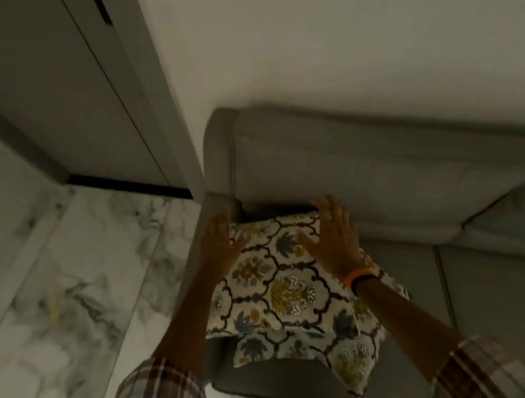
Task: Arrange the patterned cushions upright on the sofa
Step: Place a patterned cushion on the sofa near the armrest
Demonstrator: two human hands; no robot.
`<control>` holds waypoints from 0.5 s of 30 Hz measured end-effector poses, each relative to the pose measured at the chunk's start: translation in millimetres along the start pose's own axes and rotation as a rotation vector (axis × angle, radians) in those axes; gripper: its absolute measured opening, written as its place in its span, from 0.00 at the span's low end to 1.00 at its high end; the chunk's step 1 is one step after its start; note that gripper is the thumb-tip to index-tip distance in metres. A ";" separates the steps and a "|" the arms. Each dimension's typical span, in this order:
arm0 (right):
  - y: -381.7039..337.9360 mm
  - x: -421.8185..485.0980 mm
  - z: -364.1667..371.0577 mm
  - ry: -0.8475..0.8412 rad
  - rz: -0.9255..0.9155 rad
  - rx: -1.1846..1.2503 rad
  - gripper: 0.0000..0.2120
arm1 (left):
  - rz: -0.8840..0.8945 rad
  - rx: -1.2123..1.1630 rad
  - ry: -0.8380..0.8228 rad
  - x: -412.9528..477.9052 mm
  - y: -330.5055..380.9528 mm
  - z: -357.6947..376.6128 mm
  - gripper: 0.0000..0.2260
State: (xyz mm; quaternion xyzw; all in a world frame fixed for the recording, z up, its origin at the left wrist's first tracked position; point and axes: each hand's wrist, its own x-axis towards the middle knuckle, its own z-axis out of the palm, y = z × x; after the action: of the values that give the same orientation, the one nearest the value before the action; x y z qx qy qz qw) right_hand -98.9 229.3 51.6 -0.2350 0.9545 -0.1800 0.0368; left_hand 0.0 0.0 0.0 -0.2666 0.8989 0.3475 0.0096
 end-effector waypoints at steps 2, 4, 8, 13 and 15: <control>20.6 -9.7 33.9 -0.061 0.179 0.071 0.41 | -0.179 -0.134 -0.083 11.8 -32.8 39.6 0.34; 36.3 -28.7 61.0 -0.158 0.329 0.159 0.43 | -0.383 -0.307 -0.149 10.1 -56.8 70.5 0.36; 60.5 -34.8 101.3 -0.197 0.640 0.586 0.53 | -0.685 -0.594 -0.158 6.8 -61.2 95.7 0.38; 86.0 -34.4 97.4 -0.215 0.679 0.954 0.40 | -0.706 -0.768 -0.009 9.9 -52.7 99.7 0.38; 95.3 -35.4 73.9 -0.184 0.630 1.025 0.31 | -0.664 -0.808 0.109 12.0 -49.5 99.3 0.44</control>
State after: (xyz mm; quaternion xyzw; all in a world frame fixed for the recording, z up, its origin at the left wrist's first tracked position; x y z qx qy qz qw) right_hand -97.6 300.1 -52.2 0.0917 0.7628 -0.5760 0.2793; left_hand -2.9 26.3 -108.4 -0.5373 0.5594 0.6304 -0.0312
